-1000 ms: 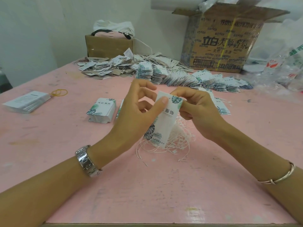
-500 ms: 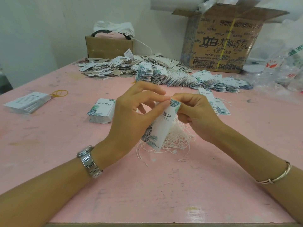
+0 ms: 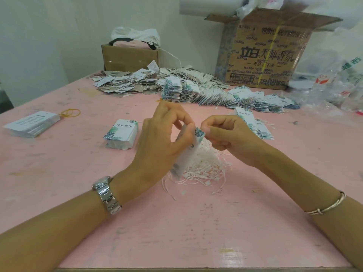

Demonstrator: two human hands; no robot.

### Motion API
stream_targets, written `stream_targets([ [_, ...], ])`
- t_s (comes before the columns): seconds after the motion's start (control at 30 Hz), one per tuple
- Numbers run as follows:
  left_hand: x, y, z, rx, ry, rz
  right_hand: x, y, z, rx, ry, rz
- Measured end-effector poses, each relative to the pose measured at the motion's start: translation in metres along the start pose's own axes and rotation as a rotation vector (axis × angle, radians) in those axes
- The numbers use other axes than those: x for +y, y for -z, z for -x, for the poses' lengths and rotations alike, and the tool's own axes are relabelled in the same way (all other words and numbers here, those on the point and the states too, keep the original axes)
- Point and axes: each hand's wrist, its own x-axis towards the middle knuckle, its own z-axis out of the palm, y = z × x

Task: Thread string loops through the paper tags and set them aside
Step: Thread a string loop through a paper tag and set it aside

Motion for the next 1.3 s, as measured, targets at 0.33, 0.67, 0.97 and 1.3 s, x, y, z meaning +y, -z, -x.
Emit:
stream_targets([
  [0.33, -0.002, 0.002, 0.001, 0.028, 0.130, 0.091, 0.008, 0.045, -0.002, -0.012, -0.131, 0.014],
  [0.67, -0.007, 0.004, -0.002, 0.096, 0.128, 0.221, 0.016, 0.064, -0.003, 0.213, -0.121, -0.058],
  [0.97, -0.013, 0.004, -0.004, 0.163, 0.166, 0.295, 0.019, 0.069, -0.004, 0.324, -0.179, -0.057],
  [1.3, -0.015, 0.001, -0.006, 0.060, 0.226, 0.473, -0.010, 0.037, -0.003, 0.145, 0.007, -0.146],
])
